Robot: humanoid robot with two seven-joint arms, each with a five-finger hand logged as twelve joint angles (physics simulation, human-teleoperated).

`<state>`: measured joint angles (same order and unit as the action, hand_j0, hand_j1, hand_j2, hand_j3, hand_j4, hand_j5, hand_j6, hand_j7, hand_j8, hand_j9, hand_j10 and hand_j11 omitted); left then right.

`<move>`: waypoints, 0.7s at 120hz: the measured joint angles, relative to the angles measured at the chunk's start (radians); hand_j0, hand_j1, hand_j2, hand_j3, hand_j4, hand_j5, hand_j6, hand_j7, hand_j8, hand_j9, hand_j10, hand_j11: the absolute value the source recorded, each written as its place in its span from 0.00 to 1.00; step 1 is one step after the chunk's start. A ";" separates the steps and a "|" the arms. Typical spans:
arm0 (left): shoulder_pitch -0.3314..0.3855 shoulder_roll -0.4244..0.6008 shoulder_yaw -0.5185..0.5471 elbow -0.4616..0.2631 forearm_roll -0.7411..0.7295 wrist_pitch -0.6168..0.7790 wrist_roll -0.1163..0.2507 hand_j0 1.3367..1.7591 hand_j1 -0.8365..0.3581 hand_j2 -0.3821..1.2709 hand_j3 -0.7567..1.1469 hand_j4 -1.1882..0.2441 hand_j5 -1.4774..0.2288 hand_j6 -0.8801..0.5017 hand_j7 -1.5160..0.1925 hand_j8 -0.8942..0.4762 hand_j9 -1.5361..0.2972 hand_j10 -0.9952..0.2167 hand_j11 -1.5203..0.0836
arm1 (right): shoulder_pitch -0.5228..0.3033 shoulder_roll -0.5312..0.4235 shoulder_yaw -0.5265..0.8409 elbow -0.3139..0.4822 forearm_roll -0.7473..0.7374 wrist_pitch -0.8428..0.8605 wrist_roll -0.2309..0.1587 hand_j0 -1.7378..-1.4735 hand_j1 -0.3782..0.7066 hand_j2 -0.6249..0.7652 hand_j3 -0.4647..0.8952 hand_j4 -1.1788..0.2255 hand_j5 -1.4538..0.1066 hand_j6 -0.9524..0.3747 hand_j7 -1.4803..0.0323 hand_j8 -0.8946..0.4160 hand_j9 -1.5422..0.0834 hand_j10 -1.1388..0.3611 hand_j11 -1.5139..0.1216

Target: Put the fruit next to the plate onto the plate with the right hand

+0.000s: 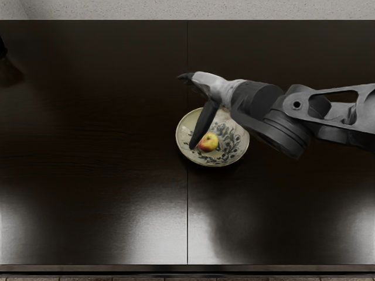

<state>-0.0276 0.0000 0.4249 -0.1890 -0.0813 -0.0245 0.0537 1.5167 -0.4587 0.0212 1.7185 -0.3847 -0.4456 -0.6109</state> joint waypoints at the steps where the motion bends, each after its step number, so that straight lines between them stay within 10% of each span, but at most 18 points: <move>1: 0.000 0.000 0.000 0.000 0.000 0.000 0.000 0.76 0.76 0.26 0.40 0.67 0.69 0.47 0.71 0.48 0.67 0.63 0.76 | -0.005 0.000 0.013 0.000 0.010 0.015 0.000 0.30 0.07 0.45 0.34 0.81 0.89 0.68 0.94 0.65 0.91 0.73 0.89; 46: 0.000 0.000 0.000 0.000 0.000 0.000 0.000 0.76 0.76 0.26 0.40 0.67 0.69 0.47 0.71 0.48 0.67 0.63 0.76 | -0.362 -0.208 0.477 -0.069 0.612 0.899 0.000 0.30 0.07 0.45 0.34 0.81 0.90 0.69 0.95 0.66 0.92 0.74 0.90; 84: 0.000 0.000 0.001 0.000 0.000 0.000 0.000 0.76 0.76 0.26 0.40 0.67 0.69 0.47 0.71 0.48 0.67 0.63 0.76 | -0.524 -0.293 0.500 -0.217 0.888 1.049 0.000 0.30 0.06 0.45 0.34 0.82 0.90 0.69 0.95 0.66 0.92 0.74 0.90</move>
<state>-0.0276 0.0000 0.4260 -0.1887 -0.0813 -0.0245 0.0537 0.9923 -0.7520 0.5216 1.5012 0.5036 0.6035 -0.6109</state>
